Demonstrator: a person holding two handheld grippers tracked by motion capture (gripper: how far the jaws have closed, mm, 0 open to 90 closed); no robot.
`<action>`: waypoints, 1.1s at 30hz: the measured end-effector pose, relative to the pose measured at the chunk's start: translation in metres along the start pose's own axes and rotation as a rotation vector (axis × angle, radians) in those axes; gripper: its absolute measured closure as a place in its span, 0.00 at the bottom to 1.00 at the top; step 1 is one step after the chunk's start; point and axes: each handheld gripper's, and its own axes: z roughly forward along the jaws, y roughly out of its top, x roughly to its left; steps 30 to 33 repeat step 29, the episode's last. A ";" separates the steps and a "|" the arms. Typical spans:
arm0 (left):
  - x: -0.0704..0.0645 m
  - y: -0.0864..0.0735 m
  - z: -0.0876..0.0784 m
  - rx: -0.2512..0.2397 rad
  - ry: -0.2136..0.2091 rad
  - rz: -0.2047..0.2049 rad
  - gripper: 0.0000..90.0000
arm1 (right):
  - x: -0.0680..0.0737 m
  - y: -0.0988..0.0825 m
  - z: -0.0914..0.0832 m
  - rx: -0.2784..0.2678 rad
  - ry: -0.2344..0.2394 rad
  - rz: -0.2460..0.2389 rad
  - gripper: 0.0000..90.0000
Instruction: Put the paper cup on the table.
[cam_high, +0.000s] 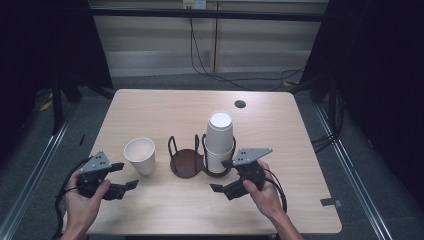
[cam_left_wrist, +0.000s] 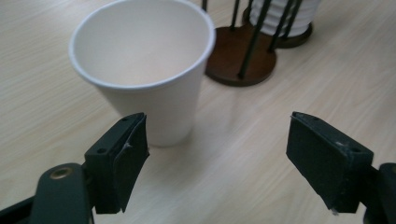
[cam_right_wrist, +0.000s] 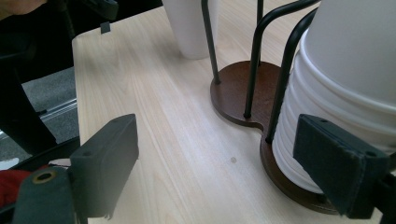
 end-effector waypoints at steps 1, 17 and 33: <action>-0.003 0.000 0.001 -0.023 -0.016 -0.012 0.23 | 0.000 0.000 0.000 0.000 0.000 0.000 0.16; -0.044 -0.001 0.040 -0.201 -0.187 -0.037 0.20 | 0.006 -0.011 -0.005 -0.021 -0.015 0.020 0.16; -0.070 0.009 0.071 -0.200 -0.205 0.004 0.19 | 0.014 -0.026 -0.006 -0.045 -0.053 0.043 0.16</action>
